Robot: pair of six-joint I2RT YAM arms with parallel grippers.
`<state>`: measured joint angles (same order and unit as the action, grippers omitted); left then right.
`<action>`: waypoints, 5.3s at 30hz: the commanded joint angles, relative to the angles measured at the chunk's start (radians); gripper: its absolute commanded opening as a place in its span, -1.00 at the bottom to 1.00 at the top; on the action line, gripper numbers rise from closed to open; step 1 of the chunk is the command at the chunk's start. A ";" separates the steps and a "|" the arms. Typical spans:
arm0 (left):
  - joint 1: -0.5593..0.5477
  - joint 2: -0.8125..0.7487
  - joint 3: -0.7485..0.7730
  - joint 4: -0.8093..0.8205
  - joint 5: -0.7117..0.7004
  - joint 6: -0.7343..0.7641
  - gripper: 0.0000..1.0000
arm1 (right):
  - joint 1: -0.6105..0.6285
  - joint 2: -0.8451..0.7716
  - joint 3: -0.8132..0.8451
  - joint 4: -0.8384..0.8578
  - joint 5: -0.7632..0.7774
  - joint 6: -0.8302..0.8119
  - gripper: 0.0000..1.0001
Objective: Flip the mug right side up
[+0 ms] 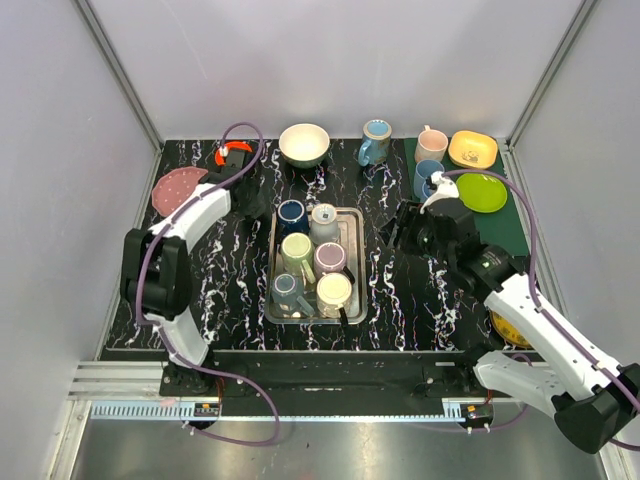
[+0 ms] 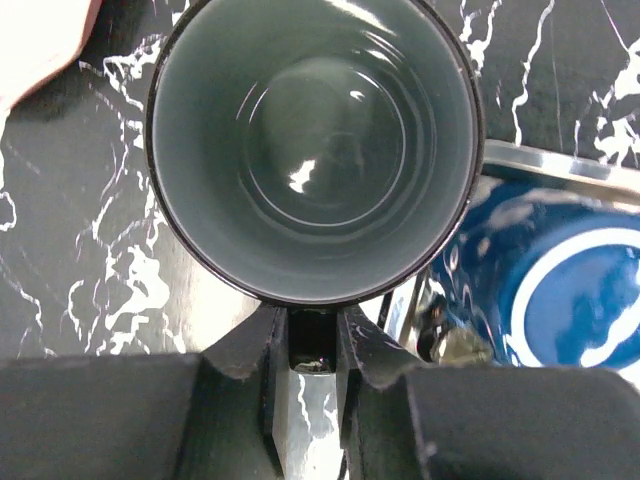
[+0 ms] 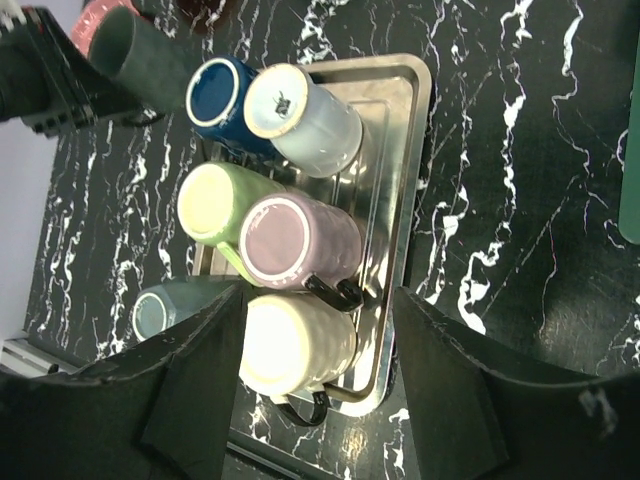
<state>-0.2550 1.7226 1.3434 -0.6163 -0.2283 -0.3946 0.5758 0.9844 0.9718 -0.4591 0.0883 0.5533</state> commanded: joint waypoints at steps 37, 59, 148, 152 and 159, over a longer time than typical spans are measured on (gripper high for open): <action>-0.200 -0.688 -0.345 -0.005 -0.135 -0.176 0.98 | 0.392 0.270 -0.005 -0.199 -0.047 -0.141 0.34; -0.205 -0.842 -0.503 -0.059 -0.144 -0.325 0.98 | 0.555 0.540 0.094 -0.144 0.317 0.119 0.19; -0.251 -1.123 -0.696 0.781 0.616 -0.598 0.93 | 0.150 0.014 -0.041 0.977 -0.432 0.298 -1.00; -0.262 -1.040 -0.762 1.050 0.724 -0.745 0.81 | 0.150 0.085 -0.051 1.124 -0.463 0.370 -1.00; -0.303 -0.927 -0.707 1.256 0.754 -0.788 0.64 | 0.150 0.138 -0.058 1.234 -0.502 0.454 -1.00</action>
<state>-0.5392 0.7670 0.5800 0.4145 0.4728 -1.1355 0.7311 1.1286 0.8738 0.5365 -0.3870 0.9485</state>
